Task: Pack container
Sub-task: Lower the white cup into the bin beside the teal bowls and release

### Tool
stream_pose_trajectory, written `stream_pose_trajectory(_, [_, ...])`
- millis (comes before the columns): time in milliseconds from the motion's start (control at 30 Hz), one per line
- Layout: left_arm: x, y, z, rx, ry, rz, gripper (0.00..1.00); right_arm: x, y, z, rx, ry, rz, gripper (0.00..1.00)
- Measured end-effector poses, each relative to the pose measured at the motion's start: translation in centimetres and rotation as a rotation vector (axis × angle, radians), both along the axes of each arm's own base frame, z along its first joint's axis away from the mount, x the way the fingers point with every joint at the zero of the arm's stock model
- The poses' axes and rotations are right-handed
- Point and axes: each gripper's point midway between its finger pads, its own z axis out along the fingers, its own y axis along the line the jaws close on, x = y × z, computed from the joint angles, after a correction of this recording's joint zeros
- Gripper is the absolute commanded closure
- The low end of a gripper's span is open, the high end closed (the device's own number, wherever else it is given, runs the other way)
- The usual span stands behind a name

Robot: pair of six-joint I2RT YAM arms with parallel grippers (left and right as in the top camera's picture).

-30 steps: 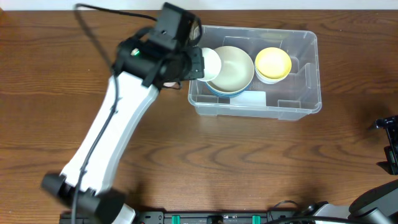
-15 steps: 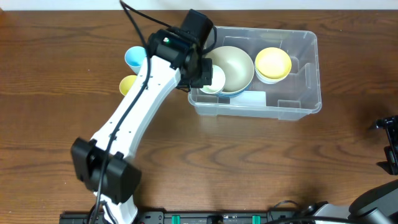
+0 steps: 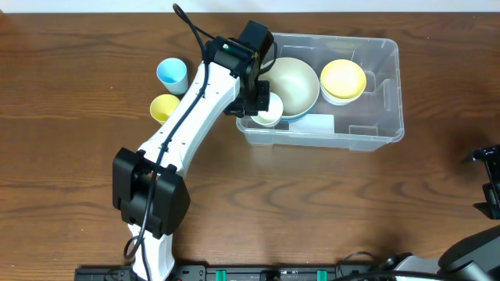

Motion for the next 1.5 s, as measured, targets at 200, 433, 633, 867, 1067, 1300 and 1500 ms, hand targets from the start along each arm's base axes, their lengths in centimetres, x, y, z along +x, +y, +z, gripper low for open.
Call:
stream_pose_trajectory(200, [0.5,-0.3,0.1,-0.011,-0.024,-0.012,0.94,0.0,0.0,0.0,0.000,0.000,0.000,0.01])
stream_pose_trajectory(433, [2.1,-1.1,0.6,-0.046,-0.091,-0.014,0.94,0.0,0.0,0.0,0.000,0.000,0.000,0.01])
stream_pose_trajectory(633, [1.3,-0.7,0.3,-0.025,-0.050,-0.015,0.94,0.0,0.0,0.0,0.000,0.000,0.000,0.01])
stream_pose_trajectory(867, [-0.1,0.0,0.2,0.008,0.000,-0.045,0.94,0.0,0.0,0.0,0.000,0.000,0.000,0.01])
stream_pose_trajectory(1067, [-1.0,0.5,1.2,0.020,0.022,-0.046,0.94,0.0,0.0,0.0,0.000,0.000,0.000,0.01])
stream_pose_trajectory(1300, [-1.3,0.7,1.4,0.027,0.034,-0.048,0.94,0.0,0.0,0.0,0.000,0.000,0.000,0.01])
stream_pose_trajectory(1500, [-1.4,0.8,0.7,0.037,0.054,-0.052,0.94,0.0,0.0,0.0,0.000,0.000,0.000,0.01])
